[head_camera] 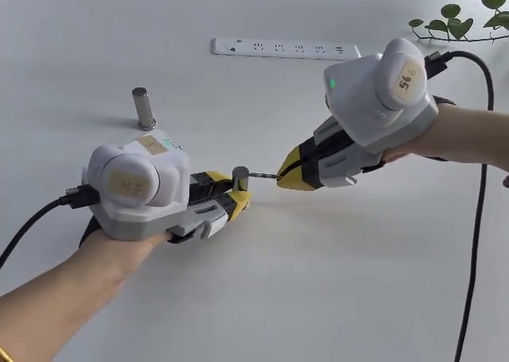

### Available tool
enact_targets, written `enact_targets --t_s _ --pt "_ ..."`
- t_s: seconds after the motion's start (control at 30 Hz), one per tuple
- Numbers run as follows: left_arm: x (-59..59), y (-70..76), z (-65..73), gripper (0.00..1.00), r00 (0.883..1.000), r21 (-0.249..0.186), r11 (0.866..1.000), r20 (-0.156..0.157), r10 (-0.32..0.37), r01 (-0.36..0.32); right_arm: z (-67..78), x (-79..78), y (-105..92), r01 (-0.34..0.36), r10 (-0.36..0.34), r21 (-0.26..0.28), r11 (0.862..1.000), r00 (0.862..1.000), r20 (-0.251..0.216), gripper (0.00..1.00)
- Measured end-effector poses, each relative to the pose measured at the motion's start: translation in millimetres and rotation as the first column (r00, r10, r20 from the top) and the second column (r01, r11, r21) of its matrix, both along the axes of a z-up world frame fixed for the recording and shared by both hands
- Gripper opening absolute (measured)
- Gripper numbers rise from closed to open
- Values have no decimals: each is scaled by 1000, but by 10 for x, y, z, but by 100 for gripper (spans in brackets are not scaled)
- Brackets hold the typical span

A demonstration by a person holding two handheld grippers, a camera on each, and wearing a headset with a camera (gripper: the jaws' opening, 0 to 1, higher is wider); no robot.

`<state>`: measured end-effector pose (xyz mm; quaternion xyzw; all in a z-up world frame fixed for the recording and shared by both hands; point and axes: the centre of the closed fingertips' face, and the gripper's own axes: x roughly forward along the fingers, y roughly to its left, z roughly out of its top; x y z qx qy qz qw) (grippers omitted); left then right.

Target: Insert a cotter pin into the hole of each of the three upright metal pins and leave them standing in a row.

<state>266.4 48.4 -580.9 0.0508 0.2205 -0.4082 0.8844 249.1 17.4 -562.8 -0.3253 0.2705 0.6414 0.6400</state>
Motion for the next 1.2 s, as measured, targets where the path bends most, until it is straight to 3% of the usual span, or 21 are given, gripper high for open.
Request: enact_targets --t_s 0.3,0.57,1.2 --pt "-13 -22 1 11 1000 1 1000 -5 -8 8 29 -10 74 -24 24 -7 1000 999 22 0" --pt "-11 -23 -18 12 999 -34 999 -31 22 -23 -19 15 109 -29 29 -13 999 999 34 0" --pt "0 -17 -44 12 999 -17 999 -22 40 -40 -47 80 290 -19 19 2 1000 999 35 0"
